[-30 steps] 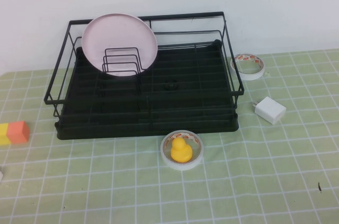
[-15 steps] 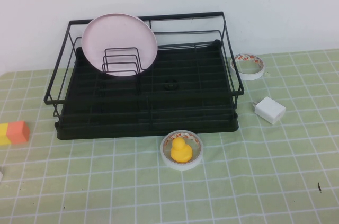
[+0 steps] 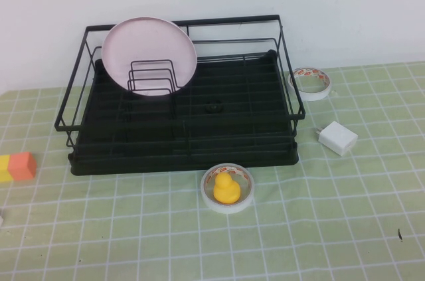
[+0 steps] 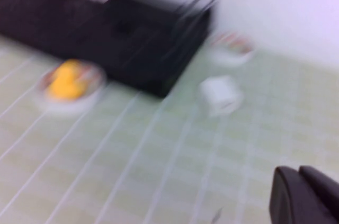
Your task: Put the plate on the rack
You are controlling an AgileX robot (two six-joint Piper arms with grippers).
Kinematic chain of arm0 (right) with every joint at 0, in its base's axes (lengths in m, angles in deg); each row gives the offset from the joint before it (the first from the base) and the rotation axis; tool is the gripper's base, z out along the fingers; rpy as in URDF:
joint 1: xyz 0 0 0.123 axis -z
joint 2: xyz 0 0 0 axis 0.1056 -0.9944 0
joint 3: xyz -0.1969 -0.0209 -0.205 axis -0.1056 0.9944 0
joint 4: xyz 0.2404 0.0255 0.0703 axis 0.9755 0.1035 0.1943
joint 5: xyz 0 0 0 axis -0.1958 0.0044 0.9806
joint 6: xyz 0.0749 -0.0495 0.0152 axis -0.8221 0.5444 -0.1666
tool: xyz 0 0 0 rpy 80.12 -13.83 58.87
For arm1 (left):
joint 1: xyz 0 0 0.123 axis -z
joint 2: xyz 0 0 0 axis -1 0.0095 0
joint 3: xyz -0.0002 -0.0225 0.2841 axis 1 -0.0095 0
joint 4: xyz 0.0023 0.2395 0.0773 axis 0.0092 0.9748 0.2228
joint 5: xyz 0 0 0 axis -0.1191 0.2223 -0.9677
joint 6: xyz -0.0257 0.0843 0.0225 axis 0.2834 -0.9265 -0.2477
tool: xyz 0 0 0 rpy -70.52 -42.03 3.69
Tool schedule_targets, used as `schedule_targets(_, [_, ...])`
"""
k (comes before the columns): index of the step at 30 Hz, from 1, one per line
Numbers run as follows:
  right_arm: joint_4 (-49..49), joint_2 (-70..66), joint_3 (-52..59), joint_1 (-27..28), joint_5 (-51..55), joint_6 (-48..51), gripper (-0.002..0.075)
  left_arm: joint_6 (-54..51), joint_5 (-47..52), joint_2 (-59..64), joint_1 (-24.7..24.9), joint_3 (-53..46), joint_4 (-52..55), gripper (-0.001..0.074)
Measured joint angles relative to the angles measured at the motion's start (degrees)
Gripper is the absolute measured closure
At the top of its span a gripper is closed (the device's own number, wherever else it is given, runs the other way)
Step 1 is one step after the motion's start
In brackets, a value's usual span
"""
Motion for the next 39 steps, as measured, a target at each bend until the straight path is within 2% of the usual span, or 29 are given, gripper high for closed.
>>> schedule_targets(3, [0.0, 3.54, 4.72, 6.57, -6.95, 0.0, 0.0728, 0.0, 0.0, 0.0, 0.0, 0.0, 0.0, 0.0736])
schedule_targets(7, [0.23, 8.36, 8.59, 13.84, -10.23, 0.0, 0.0728, 0.0, 0.0, 0.0, 0.0, 0.0, 0.0, 0.0736])
schedule_targets(15, [0.23, 10.48, 12.08, 23.25, -14.63, 0.0, 0.0728, 0.0, 0.0, 0.0, 0.0, 0.0, 0.0, 0.0736])
schedule_targets(26, [2.92, 10.48, 12.46, 23.8, -17.01, 0.33, 0.0728, 0.0, 0.0, 0.0, 0.0, 0.0, 0.0, 0.0737])
schedule_targets(32, [9.41, 10.48, 12.54, 23.94, -17.77, 8.04, 0.0728, 0.0, 0.0, 0.0, 0.0, 0.0, 0.0, 0.0737])
schedule_targets(39, [10.03, 10.48, 15.39, 24.19, -17.37, 9.27, 0.0728, 0.0, 0.0, 0.0, 0.0, 0.0, 0.0, 0.0737])
